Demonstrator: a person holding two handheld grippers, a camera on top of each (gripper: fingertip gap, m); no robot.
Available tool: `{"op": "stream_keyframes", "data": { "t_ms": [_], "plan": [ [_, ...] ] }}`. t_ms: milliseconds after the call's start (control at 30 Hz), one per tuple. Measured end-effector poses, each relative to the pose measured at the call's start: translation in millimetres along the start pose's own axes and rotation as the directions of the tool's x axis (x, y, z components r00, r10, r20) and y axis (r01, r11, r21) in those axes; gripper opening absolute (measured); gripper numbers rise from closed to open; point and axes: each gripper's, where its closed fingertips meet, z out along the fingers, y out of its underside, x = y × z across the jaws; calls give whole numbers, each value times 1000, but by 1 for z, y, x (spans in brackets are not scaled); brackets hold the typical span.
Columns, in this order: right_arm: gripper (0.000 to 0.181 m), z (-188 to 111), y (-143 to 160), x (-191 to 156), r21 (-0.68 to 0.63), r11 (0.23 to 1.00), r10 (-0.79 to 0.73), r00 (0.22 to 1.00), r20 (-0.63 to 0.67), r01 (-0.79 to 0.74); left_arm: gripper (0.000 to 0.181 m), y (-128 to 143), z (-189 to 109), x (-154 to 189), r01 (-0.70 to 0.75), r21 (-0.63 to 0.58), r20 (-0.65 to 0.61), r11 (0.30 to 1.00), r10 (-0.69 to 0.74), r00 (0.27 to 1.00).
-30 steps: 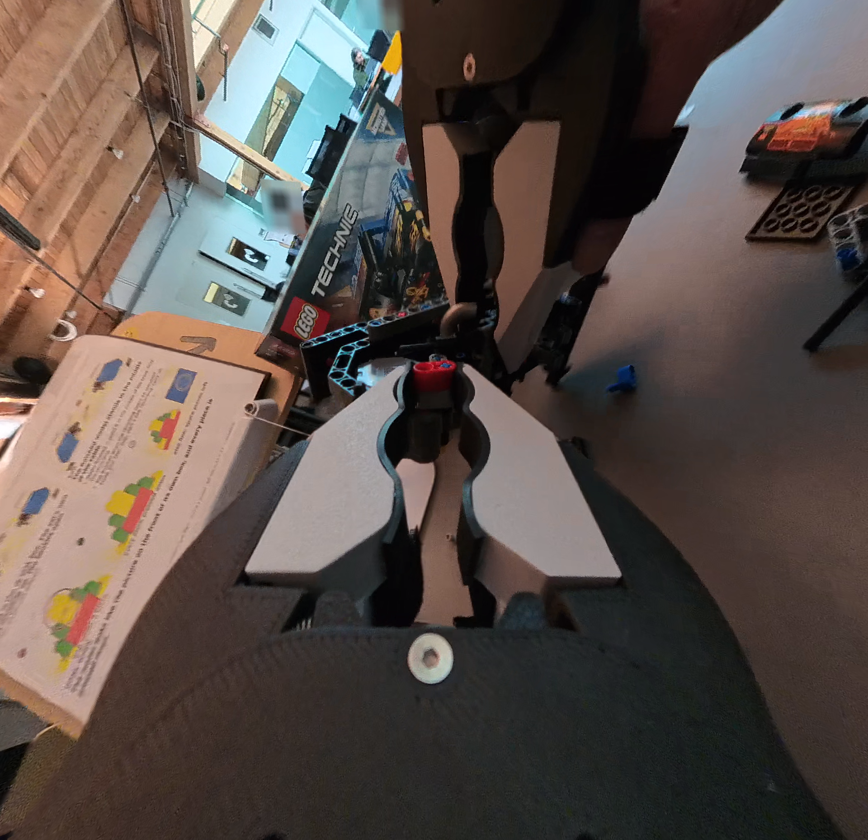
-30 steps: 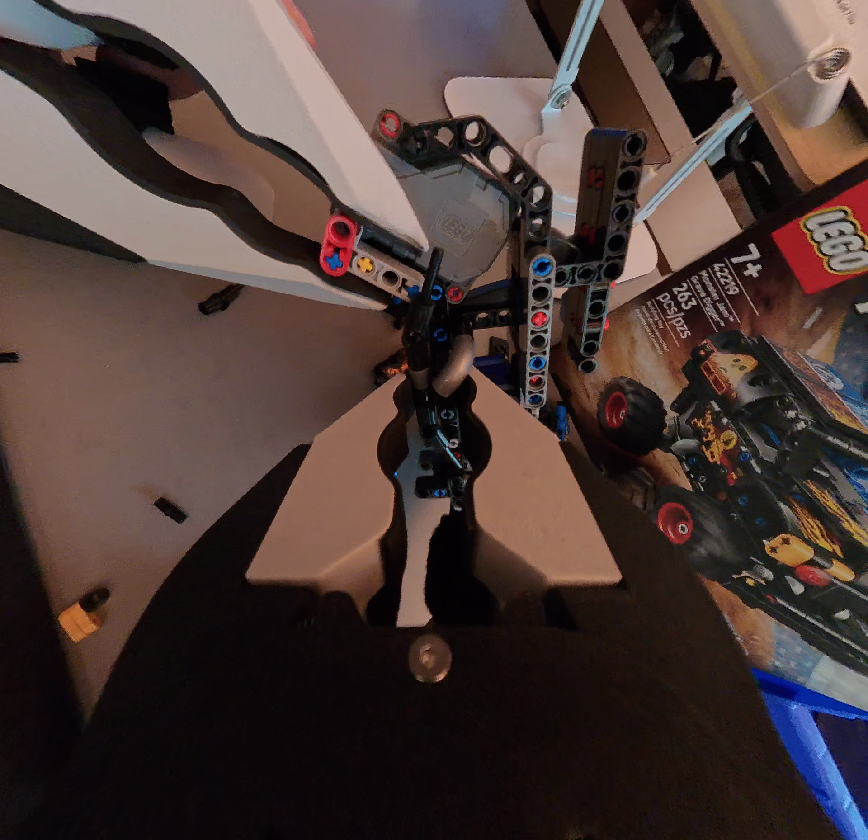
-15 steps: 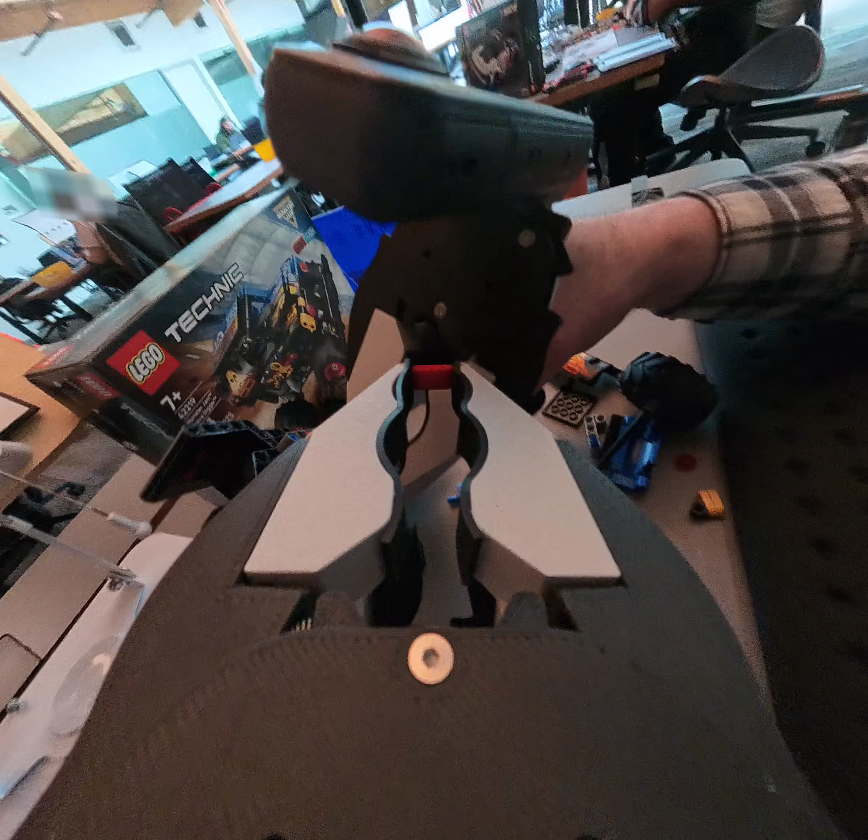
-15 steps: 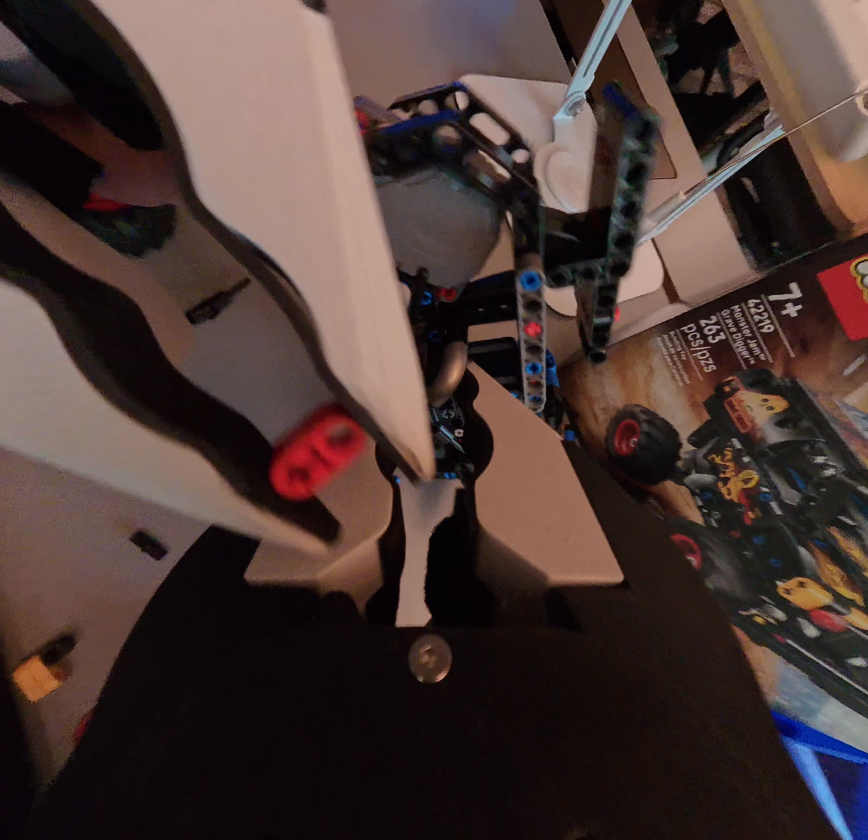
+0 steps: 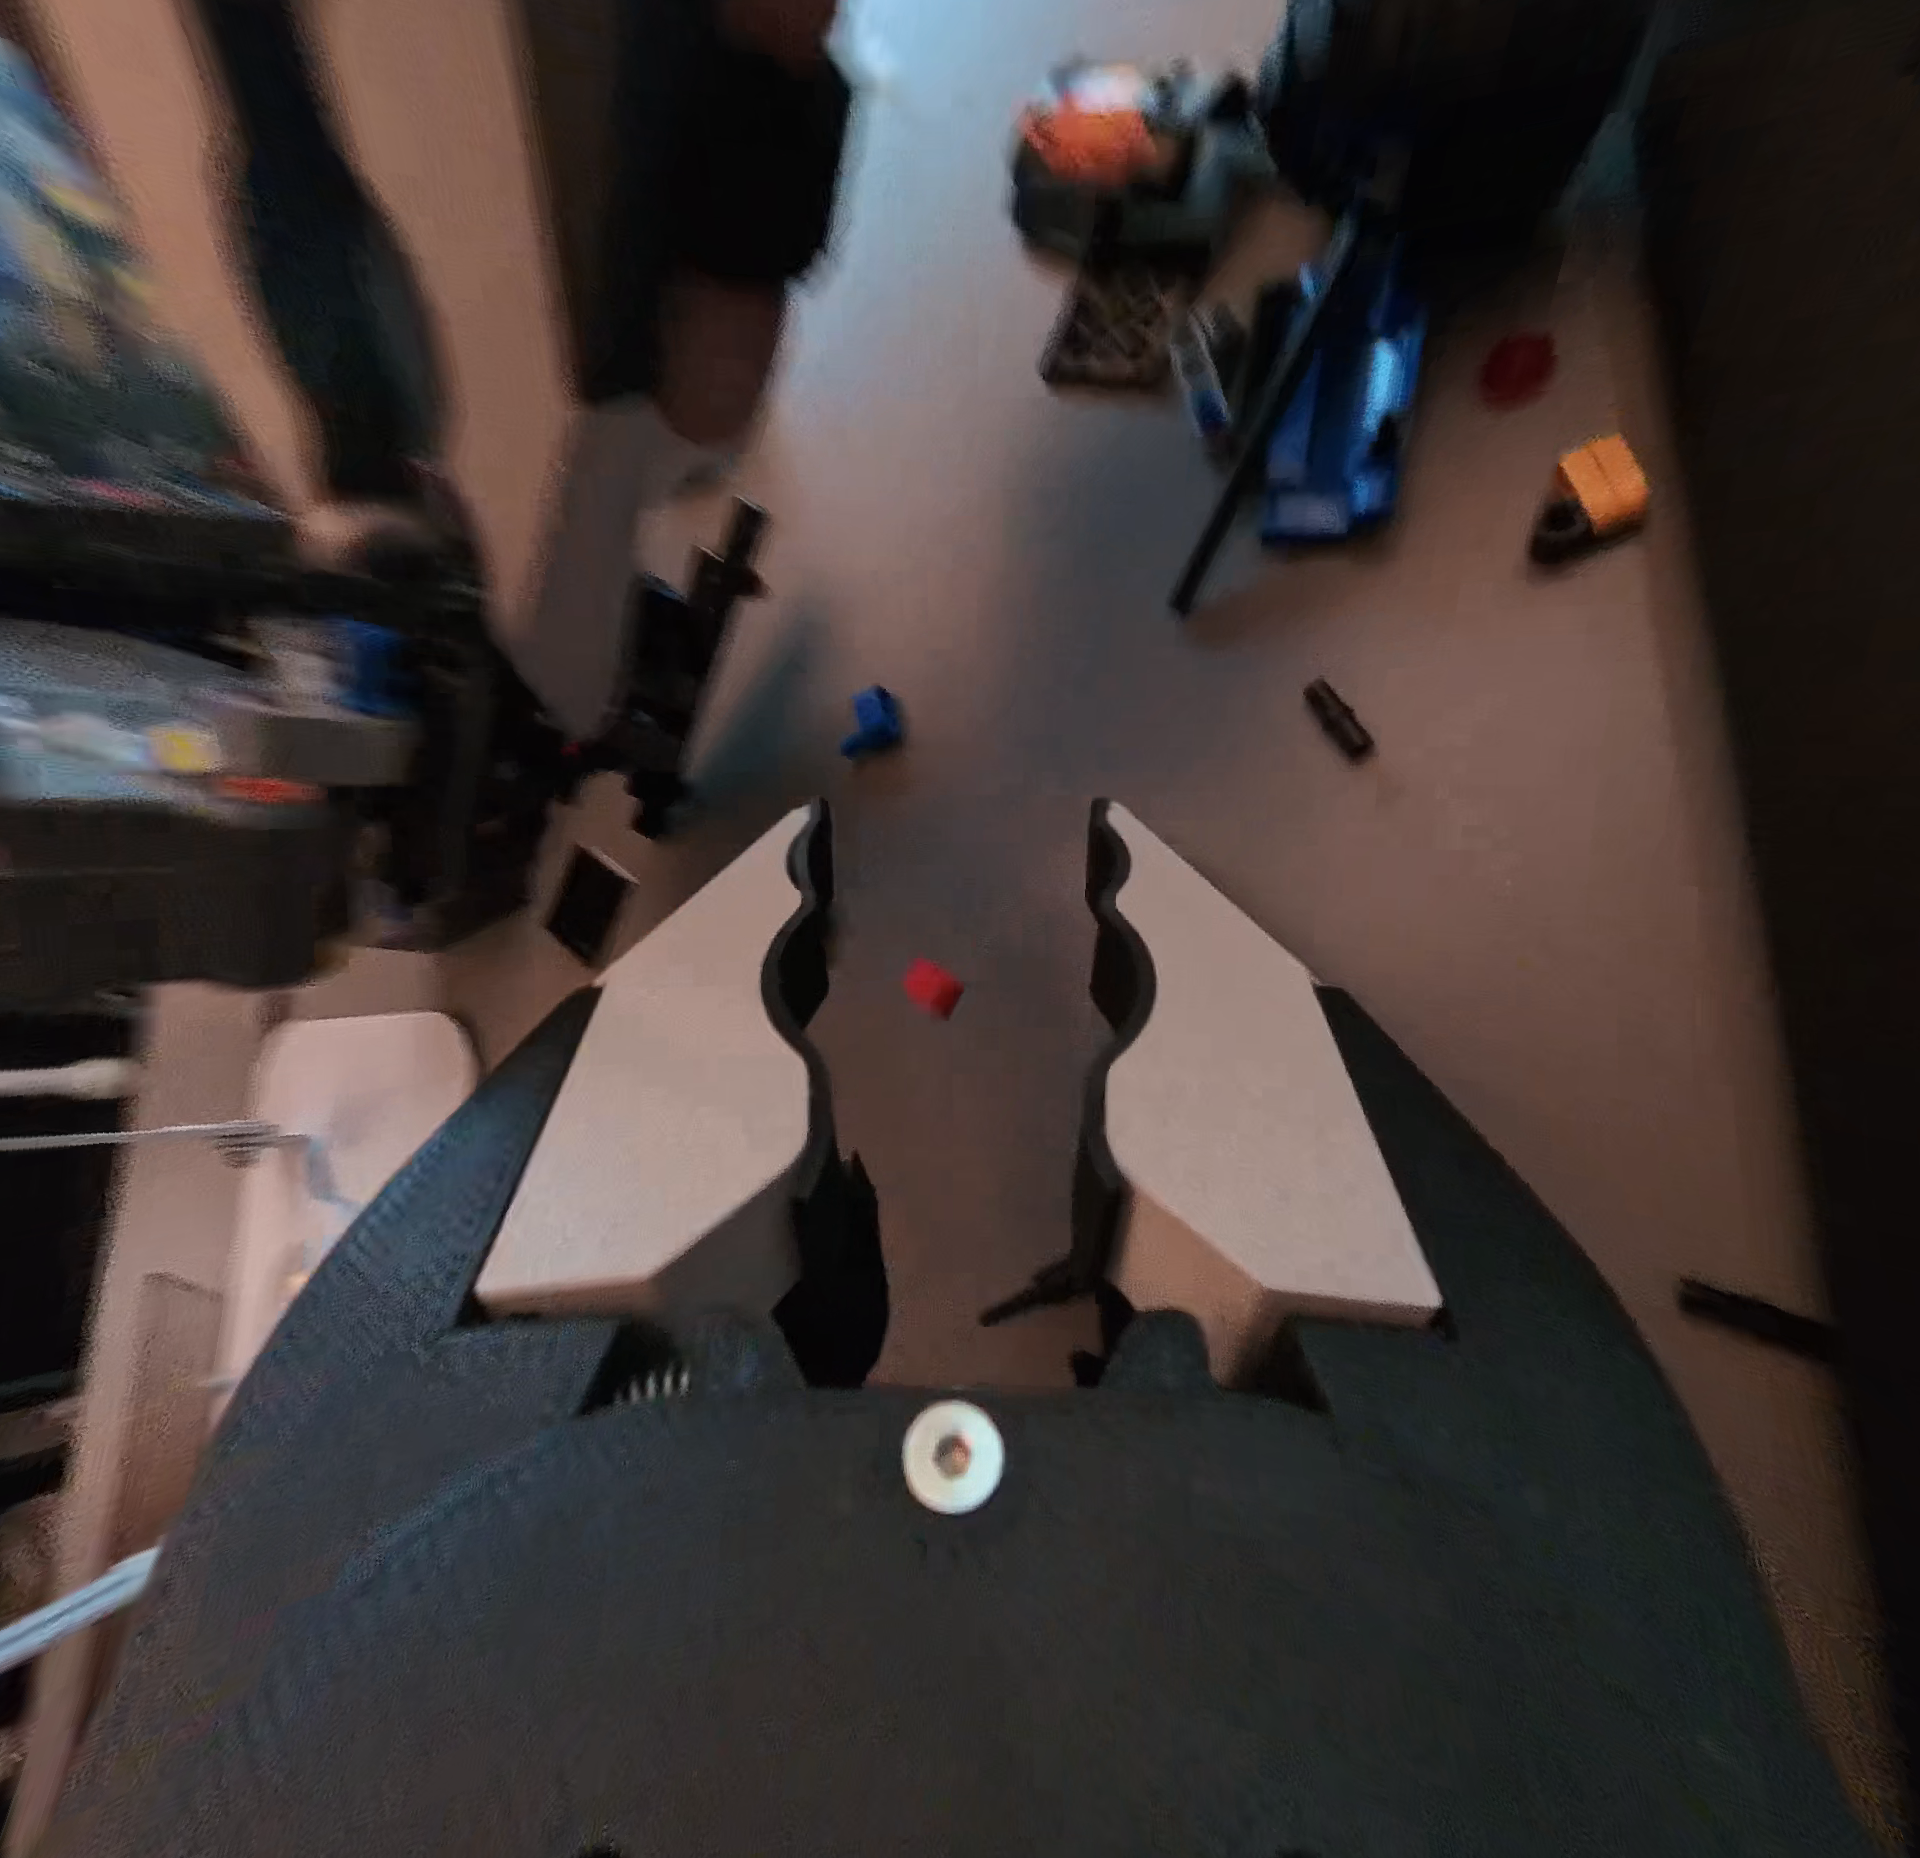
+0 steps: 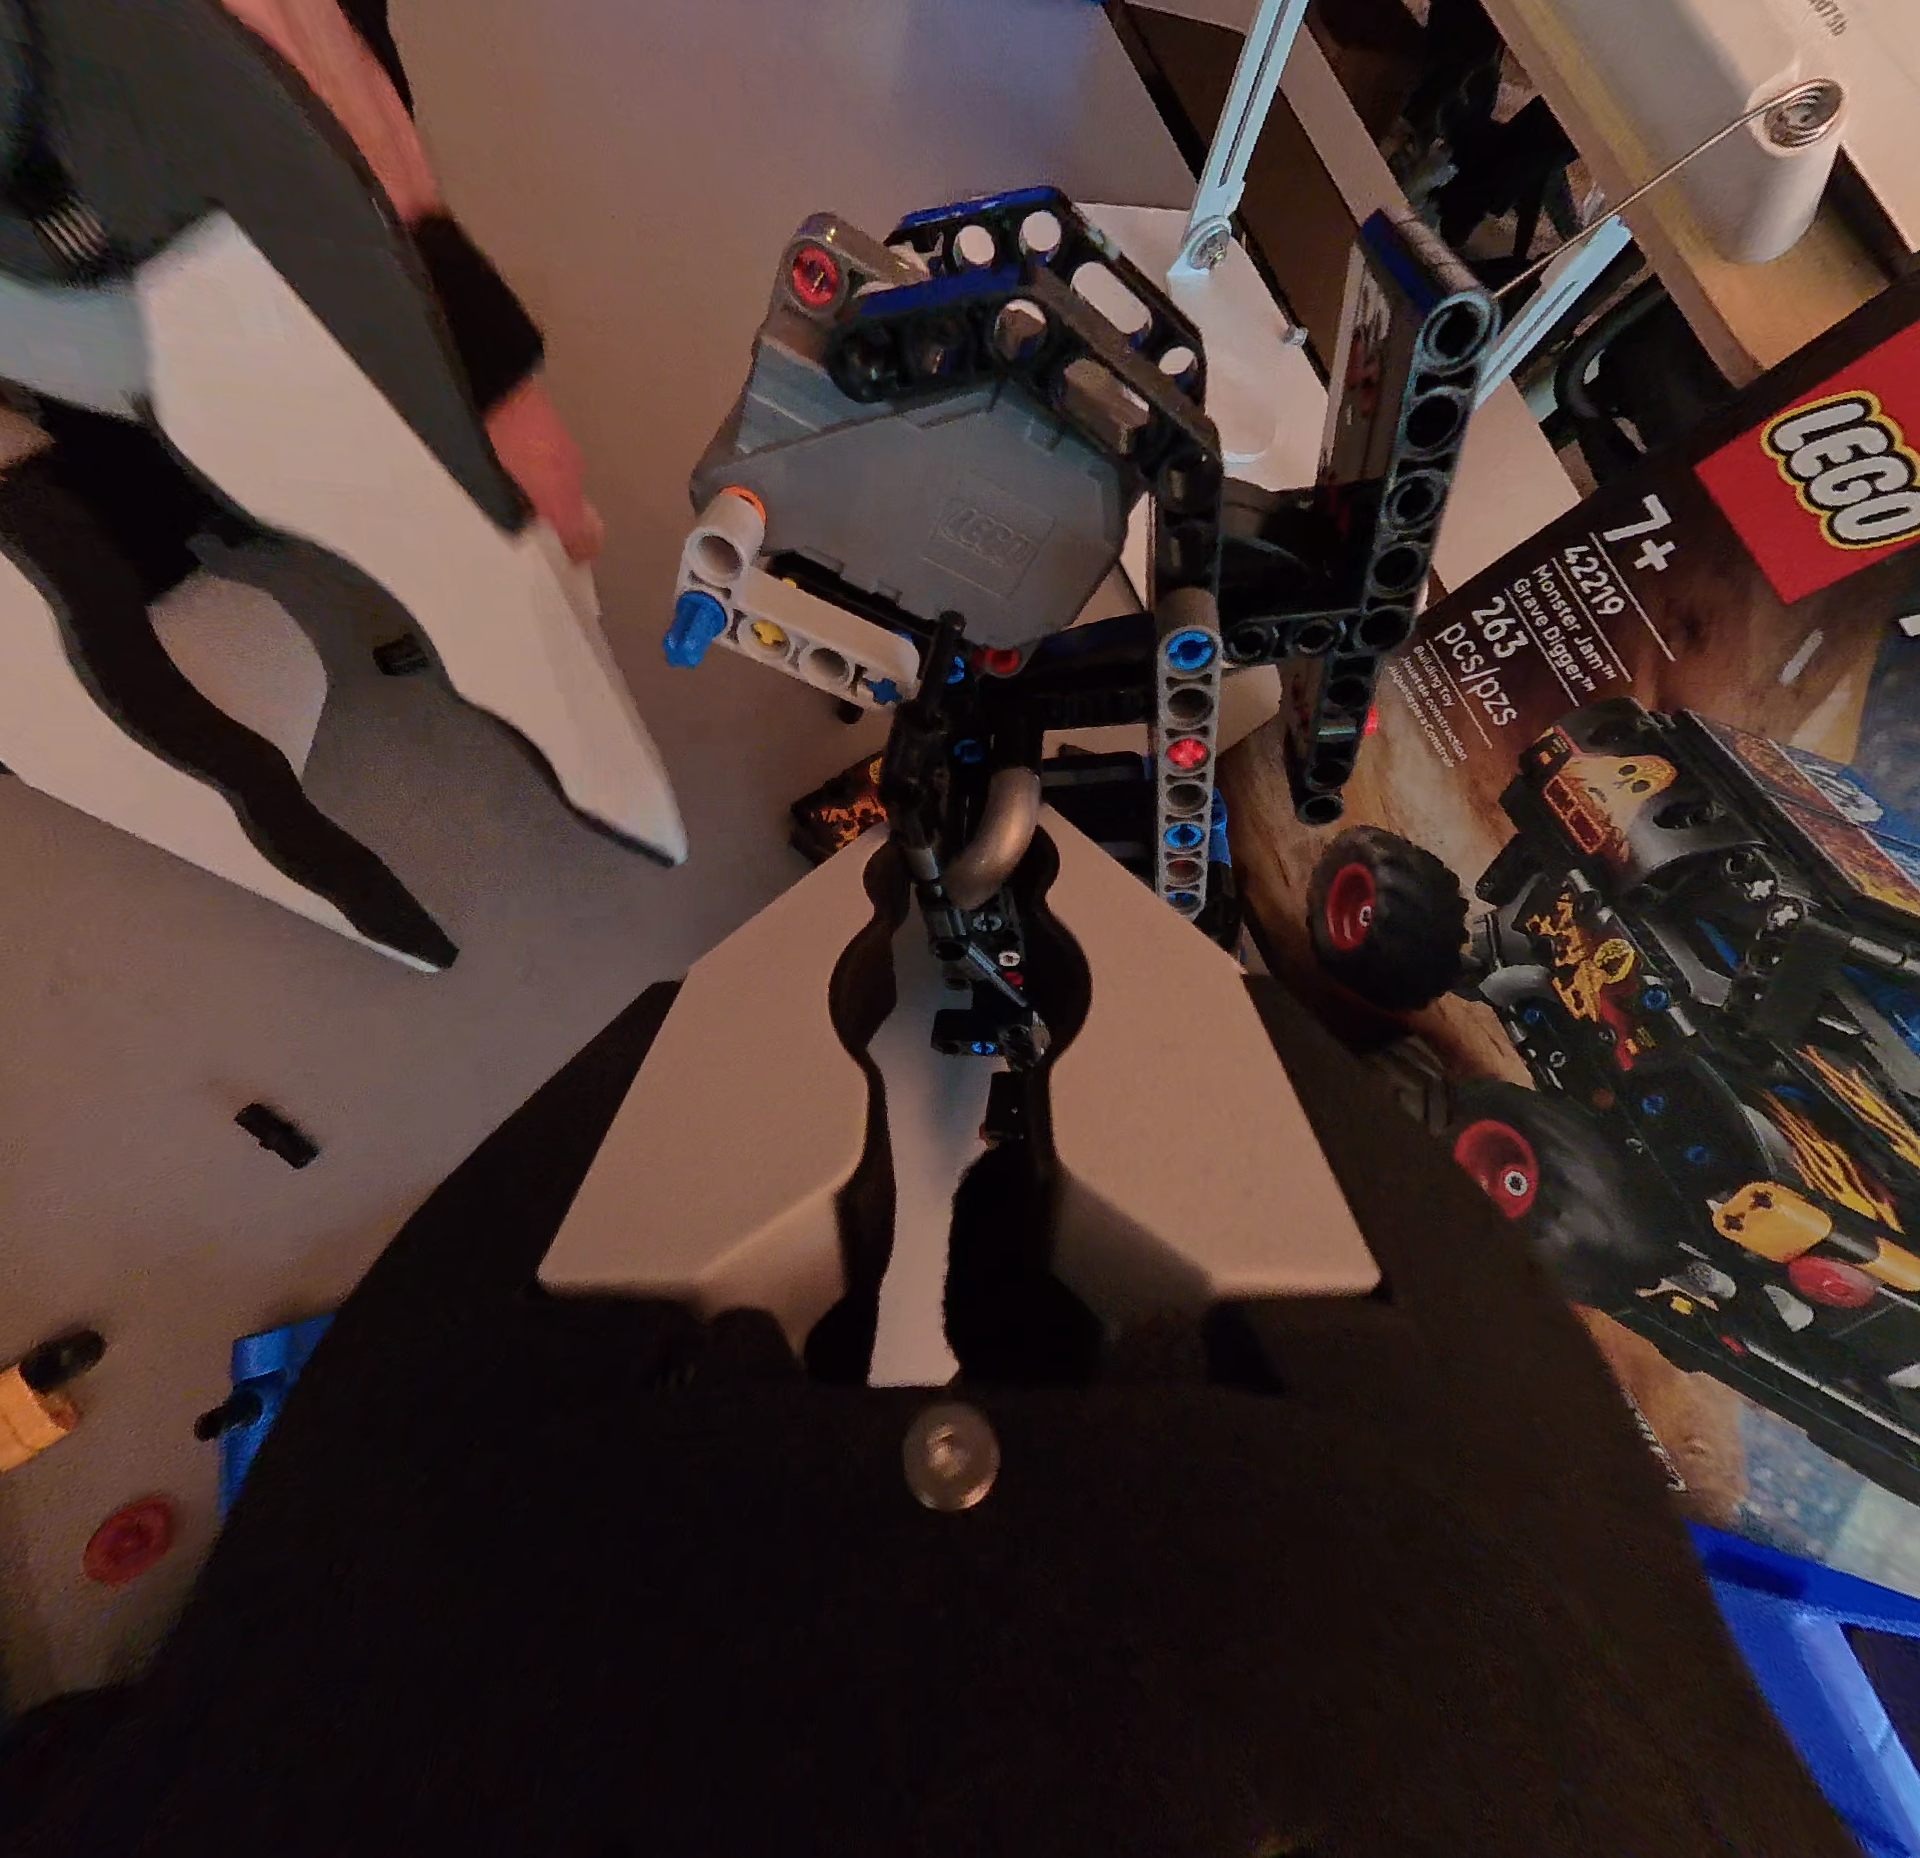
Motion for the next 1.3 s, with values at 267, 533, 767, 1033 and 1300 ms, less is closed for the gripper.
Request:
{"op": "stream_keyframes", "data": {
  "t_ms": [267, 533, 767, 1033, 1300],
  "plan": [
    [20, 0, 0, -2, 0, 999, -39, 999, -4, 39, 46, -53, -70, -94, 31, 280, 449, 959, -159, 879],
    [21, -3, -6, -6, -1, 988, -155, 986, -55, 155, 48, -12, -38, -101, 568, 256, 101, 782, -606, 789],
    [24, -35, -54, -30, 174, 861, -443, 872, -207, 479, 45, -9, -35, -103, 714, 295, -50, 635, -736, 675],
    [9, -11, -43, -42, 138, 857, -477, 866, -151, 496, 43, -11, -27, -95, 767, 294, -144, 570, -767, 625],
    [5, -23, -55, -48, 353, 921, -202, 976, 79, 162, 41, -20, -34, -96, 705, 386, -209, 595, -688, 695]
  ]
}}
